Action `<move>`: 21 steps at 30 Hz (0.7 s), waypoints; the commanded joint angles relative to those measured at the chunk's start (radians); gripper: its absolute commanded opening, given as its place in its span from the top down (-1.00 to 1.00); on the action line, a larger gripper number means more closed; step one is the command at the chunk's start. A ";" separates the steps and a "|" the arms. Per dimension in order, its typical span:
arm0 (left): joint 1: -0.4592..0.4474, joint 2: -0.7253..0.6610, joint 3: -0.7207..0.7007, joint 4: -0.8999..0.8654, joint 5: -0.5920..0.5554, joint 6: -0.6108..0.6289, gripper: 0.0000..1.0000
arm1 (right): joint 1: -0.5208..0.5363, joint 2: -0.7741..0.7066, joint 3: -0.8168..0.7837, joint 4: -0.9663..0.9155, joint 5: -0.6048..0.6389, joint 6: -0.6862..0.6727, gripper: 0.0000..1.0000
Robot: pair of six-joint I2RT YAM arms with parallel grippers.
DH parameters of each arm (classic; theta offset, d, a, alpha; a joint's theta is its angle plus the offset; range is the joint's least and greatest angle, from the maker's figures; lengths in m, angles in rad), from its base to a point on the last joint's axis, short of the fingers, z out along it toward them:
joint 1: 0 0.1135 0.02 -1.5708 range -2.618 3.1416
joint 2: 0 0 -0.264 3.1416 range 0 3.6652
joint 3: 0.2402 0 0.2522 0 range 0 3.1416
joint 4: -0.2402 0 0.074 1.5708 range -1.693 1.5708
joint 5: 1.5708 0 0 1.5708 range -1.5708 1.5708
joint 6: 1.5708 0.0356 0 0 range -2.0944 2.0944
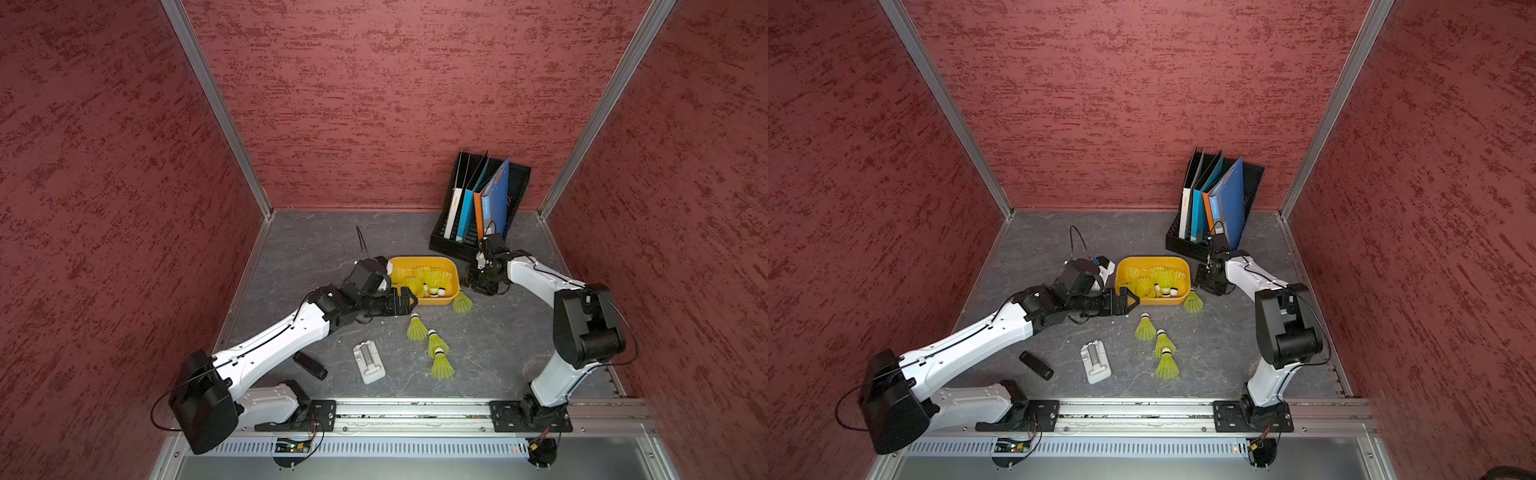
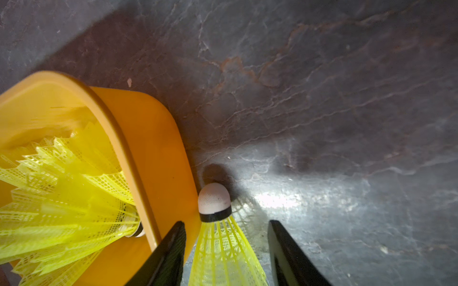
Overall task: Put the shuttlecocks into the storage box
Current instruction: Adjust the shuttlecock at the center of the board.
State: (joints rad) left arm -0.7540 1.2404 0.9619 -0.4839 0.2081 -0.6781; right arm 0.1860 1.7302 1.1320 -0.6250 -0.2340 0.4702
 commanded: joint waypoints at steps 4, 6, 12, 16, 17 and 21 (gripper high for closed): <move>-0.010 0.012 -0.006 0.091 0.024 -0.040 -0.99 | -0.013 -0.010 -0.041 0.034 -0.019 -0.012 -0.12; -0.012 0.014 -0.006 0.094 0.024 -0.043 -0.99 | -0.013 0.000 -0.040 0.046 -0.039 -0.019 -0.11; -0.022 0.022 0.002 0.086 0.019 -0.044 -0.99 | -0.012 0.027 -0.018 0.070 -0.084 -0.033 -0.12; -0.024 0.021 0.004 0.081 0.015 -0.044 -0.99 | -0.012 0.056 -0.008 0.074 -0.124 -0.021 -0.12; -0.024 0.021 0.005 0.079 0.015 -0.044 -0.99 | -0.012 0.062 -0.009 0.074 -0.126 -0.017 -0.11; -0.023 0.020 0.006 0.078 0.011 -0.043 -0.99 | -0.010 0.067 -0.026 0.074 -0.122 -0.004 -0.09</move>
State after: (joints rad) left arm -0.7746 1.2560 0.9619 -0.4107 0.2268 -0.7197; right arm 0.1791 1.7901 1.1023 -0.5716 -0.3317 0.4568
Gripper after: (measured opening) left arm 0.996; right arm 0.549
